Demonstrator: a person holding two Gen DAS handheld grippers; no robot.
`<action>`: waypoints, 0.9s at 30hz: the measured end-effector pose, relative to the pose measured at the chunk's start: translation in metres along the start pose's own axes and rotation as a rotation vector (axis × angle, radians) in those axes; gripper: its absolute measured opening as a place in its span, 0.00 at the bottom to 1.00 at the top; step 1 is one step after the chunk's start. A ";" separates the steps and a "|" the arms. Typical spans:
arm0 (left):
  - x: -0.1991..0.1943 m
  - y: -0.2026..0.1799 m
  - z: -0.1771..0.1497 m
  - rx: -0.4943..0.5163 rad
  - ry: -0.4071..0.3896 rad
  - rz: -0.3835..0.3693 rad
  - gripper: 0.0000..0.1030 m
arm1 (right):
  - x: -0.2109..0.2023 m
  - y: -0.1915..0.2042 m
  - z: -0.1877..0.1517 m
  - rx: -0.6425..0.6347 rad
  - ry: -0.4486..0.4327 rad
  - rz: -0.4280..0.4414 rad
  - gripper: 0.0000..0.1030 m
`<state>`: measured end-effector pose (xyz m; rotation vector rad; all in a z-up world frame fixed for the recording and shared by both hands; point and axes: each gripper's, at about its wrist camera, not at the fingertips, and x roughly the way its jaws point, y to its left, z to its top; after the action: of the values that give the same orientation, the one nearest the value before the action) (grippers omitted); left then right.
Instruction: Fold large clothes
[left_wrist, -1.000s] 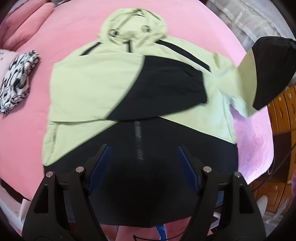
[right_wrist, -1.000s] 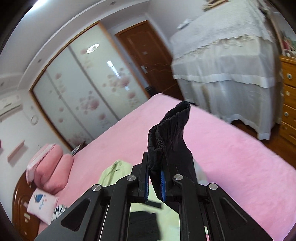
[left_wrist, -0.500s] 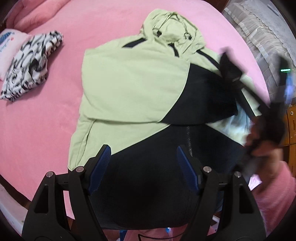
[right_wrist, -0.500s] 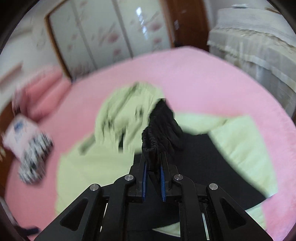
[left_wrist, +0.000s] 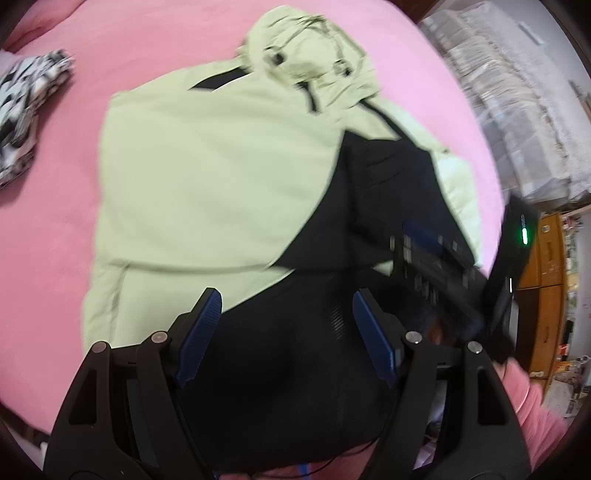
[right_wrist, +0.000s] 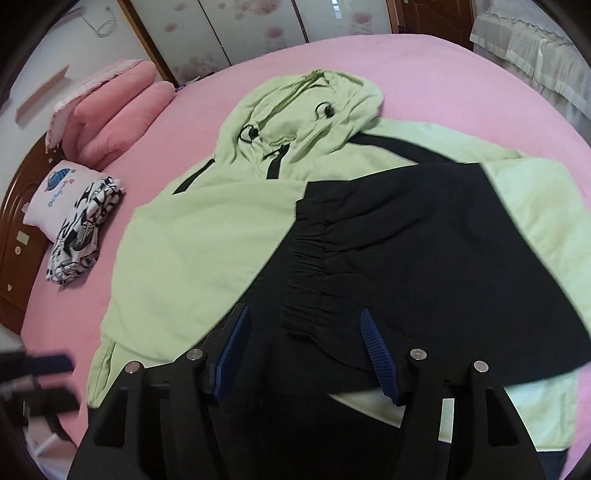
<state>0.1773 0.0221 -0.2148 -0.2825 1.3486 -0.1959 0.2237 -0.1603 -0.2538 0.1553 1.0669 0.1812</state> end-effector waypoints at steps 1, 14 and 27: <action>0.004 -0.006 0.007 0.003 -0.016 -0.018 0.69 | -0.013 -0.007 -0.002 0.012 -0.004 -0.011 0.61; 0.110 -0.051 0.038 -0.377 -0.011 -0.231 0.55 | -0.098 -0.155 -0.070 0.374 0.044 -0.160 0.62; 0.166 -0.093 0.045 -0.466 -0.033 -0.020 0.38 | -0.091 -0.241 -0.056 0.247 0.119 -0.130 0.62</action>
<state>0.2589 -0.1119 -0.3311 -0.6869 1.3478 0.1100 0.1495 -0.4135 -0.2541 0.2989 1.2126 -0.0605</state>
